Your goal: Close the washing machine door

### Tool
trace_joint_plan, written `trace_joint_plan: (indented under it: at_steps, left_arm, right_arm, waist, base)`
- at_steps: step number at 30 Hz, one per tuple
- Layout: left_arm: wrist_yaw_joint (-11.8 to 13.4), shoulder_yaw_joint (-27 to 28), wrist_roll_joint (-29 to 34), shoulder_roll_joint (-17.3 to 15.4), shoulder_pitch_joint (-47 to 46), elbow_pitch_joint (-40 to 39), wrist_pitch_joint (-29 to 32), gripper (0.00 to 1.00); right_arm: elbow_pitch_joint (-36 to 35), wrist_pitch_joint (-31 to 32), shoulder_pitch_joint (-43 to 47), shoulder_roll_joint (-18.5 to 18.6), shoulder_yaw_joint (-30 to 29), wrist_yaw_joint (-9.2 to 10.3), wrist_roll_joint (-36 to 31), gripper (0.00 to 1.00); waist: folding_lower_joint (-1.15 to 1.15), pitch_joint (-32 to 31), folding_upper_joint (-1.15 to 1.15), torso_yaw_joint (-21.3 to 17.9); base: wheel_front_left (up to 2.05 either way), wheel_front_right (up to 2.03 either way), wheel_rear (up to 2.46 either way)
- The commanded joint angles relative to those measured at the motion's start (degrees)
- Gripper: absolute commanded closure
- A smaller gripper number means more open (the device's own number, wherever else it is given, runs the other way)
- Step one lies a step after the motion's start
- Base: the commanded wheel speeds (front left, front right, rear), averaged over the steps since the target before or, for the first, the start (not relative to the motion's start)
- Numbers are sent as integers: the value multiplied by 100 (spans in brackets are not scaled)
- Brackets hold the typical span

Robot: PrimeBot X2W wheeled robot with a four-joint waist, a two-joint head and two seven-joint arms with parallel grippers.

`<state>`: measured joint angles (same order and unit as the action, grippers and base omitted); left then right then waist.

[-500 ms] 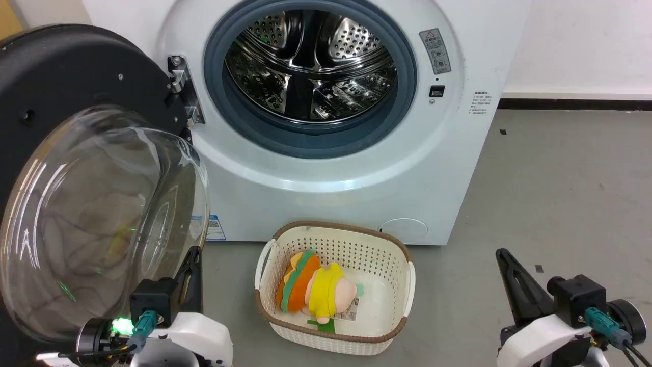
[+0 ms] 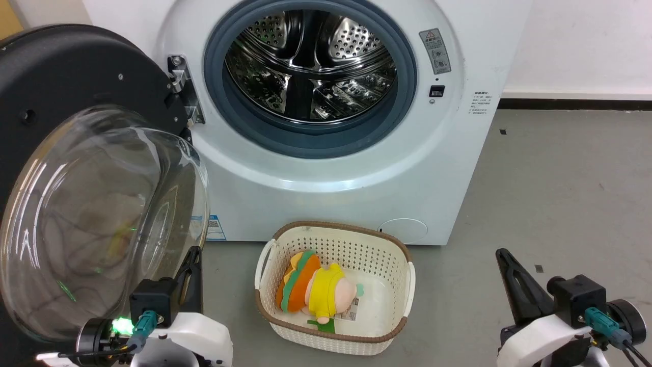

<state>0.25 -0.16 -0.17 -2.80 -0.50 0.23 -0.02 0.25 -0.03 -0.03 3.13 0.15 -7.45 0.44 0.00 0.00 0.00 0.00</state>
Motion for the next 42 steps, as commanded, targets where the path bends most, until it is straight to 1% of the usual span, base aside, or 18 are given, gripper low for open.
trace_joint_plan:
  at_steps: [1, 6, 7, 11, 18, 19, 20, 21, 25, 32, 42]
  left_arm:
    - [-25, 16, 17, -8, 50, -23, 2, 100]
    - [-25, 16, 17, -8, 50, -23, 2, 100]
    - [0, 0, 0, 0, 0, 0, 0, 0]
    - [21, -13, -6, 0, -4, 7, -15, 0]
    - [128, -71, -22, -1, -27, 10, -99, 0]
    - [144, -79, -21, -1, -31, 9, -111, 36]
    - [160, -88, -21, -1, -36, 6, -123, 81]
    - [175, -96, -19, -1, -41, 2, -135, 100]
    - [223, -135, -6, -7, -76, -27, -183, 100]
    - [235, -200, 0, -88, -267, -125, -267, 100]
    - [216, -236, -11, -229, -712, -483, -386, 100]
  right_arm:
    - [-25, 3, 3, -25, -15, -3, -44, 100]
    - [-25, 3, 3, -25, -15, -3, -44, 100]
    - [0, 0, 0, 0, 0, 0, 0, 0]
    - [11, -15, 0, 1, -10, 0, 13, 0]
    - [19, -99, 3, -1, -78, 0, 88, 0]
    - [17, -111, 3, -1, -84, 0, 104, 0]
    - [16, -123, 5, -1, -92, 0, 115, 0]
    - [13, -135, 5, -1, -99, 0, 127, 0]
    - [1, -183, 12, -2, -133, 0, 175, 0]
    - [-14, -266, 14, -4, -186, -1, 228, 0]
    - [-39, -386, 16, -6, -280, -1, 310, 0]
  waist:
    - [0, 0, 0, 0]
    - [0, 0, 0, 0]
    - [0, 0, 0, 0]
    - [0, 2, 0, 0]
    - [0, 13, 0, 2]
    - [0, 15, 0, 3]
    - [0, 16, 0, 5]
    - [0, 18, 0, 6]
    - [0, 25, 0, 28]
    - [0, 48, 0, 115]
    - [0, 95, 0, 352]
  base:
    - [0, 0, 0]
    - [0, 0, 0]
    - [0, 0, 0]
    - [0, 0, 0]
    - [0, 0, 0]
    - [0, 0, 0]
    - [0, 0, 0]
    - [0, 0, 0]
    - [0, 0, 0]
    - [0, 0, 0]
    - [0, 0, 0]
